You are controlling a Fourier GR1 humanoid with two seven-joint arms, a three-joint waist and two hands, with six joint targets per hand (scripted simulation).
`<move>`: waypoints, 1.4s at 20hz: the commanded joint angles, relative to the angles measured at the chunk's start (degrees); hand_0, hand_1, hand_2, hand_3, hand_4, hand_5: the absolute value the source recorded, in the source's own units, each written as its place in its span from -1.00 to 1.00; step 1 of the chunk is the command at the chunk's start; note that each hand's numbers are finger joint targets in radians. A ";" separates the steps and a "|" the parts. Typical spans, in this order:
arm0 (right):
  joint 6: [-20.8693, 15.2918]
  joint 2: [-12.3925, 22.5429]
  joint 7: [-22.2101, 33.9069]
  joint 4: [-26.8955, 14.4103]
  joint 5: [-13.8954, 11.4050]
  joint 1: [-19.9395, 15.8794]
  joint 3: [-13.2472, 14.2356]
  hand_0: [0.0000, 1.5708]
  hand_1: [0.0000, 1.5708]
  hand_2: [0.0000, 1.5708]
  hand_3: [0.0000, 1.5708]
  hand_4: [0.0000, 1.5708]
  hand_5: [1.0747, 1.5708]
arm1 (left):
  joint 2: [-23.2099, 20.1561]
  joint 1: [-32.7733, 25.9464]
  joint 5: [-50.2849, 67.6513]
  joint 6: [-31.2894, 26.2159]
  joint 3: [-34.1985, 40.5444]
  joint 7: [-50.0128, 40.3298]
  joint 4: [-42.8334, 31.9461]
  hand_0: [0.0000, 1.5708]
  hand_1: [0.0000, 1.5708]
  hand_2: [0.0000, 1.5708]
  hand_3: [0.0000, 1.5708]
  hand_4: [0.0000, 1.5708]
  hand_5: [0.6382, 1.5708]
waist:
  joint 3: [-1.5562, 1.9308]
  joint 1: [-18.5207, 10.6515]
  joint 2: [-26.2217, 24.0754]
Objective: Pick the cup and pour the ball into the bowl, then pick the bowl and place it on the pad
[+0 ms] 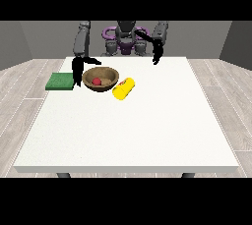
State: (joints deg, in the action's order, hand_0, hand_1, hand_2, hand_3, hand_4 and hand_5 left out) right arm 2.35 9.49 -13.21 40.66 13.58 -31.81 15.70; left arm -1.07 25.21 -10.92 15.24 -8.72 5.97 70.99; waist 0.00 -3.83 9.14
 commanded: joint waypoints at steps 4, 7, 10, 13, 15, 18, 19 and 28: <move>0.58 -1.39 -8.26 -5.89 0.70 0.90 1.22 -1.00 -1.00 -1.00 -1.00 -1.00 0.99 | -0.95 -0.95 0.68 -2.83 0.98 4.03 2.76 -1.00 -1.00 -1.00 -1.00 -1.00 -0.76 | 0.02 -2.88 3.96; -1.21 -1.77 -3.66 -8.84 4.32 1.50 5.02 -0.74 -0.74 -1.00 -1.00 -0.44 0.93 | -1.92 0.83 0.25 -4.10 -0.11 0.66 5.33 -1.00 -1.00 -1.00 -1.00 -1.00 -0.76 | 0.05 -4.86 5.90; -3.98 -1.84 -2.93 -9.28 3.60 2.77 4.95 1.00 1.00 1.00 0.55 0.05 0.92 | -1.13 1.34 0.33 -3.66 -0.24 0.70 6.21 -1.00 -1.00 -1.00 -1.00 -1.00 -0.76 | 0.03 -5.66 6.31; -4.76 0.56 -1.20 -8.43 4.11 2.48 5.74 1.00 1.00 1.00 0.29 0.06 0.91 | -2.80 -0.77 1.23 -5.59 0.53 0.96 5.66 -1.00 -1.00 -1.00 -1.00 -1.00 -0.77 | -0.01 -5.88 4.43; -5.52 2.51 5.76 -6.98 3.78 -0.23 4.41 1.00 1.00 1.00 0.07 0.09 0.89 | -4.07 -0.56 2.87 -6.31 3.51 2.23 2.46 -1.00 -1.00 -1.00 -1.00 -1.00 -0.80 | -0.07 -3.50 1.62; -10.29 1.15 7.94 -7.19 2.28 -0.91 2.85 1.00 1.00 1.00 0.02 0.15 0.91 | -5.03 -1.05 4.62 -8.18 5.65 0.87 1.24 -1.00 -1.00 -1.00 -1.00 -1.00 -0.82 | -0.02 -2.66 -1.57; -8.76 2.64 9.86 -5.64 2.30 -2.82 2.01 1.00 1.00 1.00 -0.08 0.16 0.91 | -3.85 -1.24 3.51 -5.63 6.57 3.81 -2.07 -1.00 -1.00 -1.00 -1.00 -1.00 -0.82 | -0.02 -0.28 -0.73; -3.89 11.33 17.52 -3.89 2.76 -0.38 1.96 1.00 1.00 1.00 0.07 0.14 0.96 | -3.69 -5.79 3.09 -6.04 7.15 7.53 -4.90 -1.00 -1.00 -1.00 -1.00 -1.00 -0.85 | 0.01 2.20 -4.61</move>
State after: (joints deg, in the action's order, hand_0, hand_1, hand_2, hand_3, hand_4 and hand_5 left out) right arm -5.32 16.83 3.32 37.18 15.63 -34.43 16.91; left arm -5.69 20.76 -7.07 8.95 -0.69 13.43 65.55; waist -0.08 -2.00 5.26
